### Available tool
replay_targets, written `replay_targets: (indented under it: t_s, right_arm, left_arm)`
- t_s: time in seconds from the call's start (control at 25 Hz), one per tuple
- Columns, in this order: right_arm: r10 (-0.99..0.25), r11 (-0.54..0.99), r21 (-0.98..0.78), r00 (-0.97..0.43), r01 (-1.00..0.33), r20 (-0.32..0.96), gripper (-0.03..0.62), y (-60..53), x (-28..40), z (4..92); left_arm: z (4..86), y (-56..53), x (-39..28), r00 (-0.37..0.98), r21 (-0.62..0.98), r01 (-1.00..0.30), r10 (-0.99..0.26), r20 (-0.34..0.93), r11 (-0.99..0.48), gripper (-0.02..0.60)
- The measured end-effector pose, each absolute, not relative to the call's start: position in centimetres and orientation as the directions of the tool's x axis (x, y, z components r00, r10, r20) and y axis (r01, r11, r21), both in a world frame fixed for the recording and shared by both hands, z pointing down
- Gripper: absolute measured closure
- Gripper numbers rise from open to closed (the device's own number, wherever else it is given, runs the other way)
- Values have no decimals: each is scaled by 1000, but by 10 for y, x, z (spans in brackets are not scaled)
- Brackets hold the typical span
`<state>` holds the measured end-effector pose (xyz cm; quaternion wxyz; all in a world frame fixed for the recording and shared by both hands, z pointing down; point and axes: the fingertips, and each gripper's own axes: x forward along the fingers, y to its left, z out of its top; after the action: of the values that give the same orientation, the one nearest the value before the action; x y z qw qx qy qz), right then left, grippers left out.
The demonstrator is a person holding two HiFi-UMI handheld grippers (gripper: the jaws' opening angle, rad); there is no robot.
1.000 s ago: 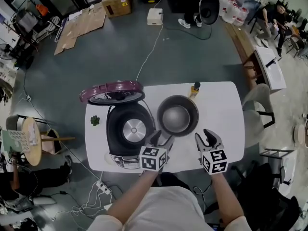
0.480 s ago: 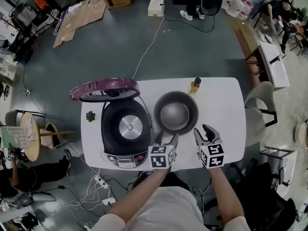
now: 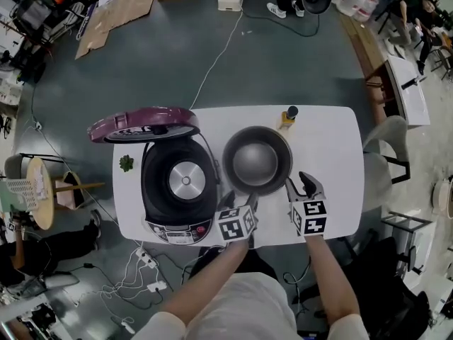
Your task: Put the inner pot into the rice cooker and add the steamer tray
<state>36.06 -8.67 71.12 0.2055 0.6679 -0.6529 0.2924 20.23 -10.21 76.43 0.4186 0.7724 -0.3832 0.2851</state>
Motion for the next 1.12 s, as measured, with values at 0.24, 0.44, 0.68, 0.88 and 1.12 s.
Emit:
replay_targets:
  t_s: [0.24, 0.44, 0.68, 0.88, 1.12]
  right_arm:
    - [-723, -86, -93, -2, -992, 691, 399, -96, 368, 739]
    - [-702, -113, -117, -4, -987, 712, 395, -107, 373, 760]
    - [-669, -125, -123, -8, -984, 743, 391, -125, 376, 785]
    - [-627, -158, -151, -19, -976, 779, 393, -134, 376, 803]
    - [-566, -255, -164, 10, -953, 824, 492, -129, 379, 815]
  left_arm:
    - [784, -116, 203, 536, 447, -841, -352, 767, -305, 270]
    - [799, -125, 207, 525, 443, -848, -344, 778, -293, 276]
    - [816, -134, 208, 508, 454, -860, -335, 793, -232, 290]
    - [826, -138, 209, 498, 450, -867, -323, 805, -215, 282]
    - [825, -151, 207, 477, 439, -879, -336, 812, -187, 322]
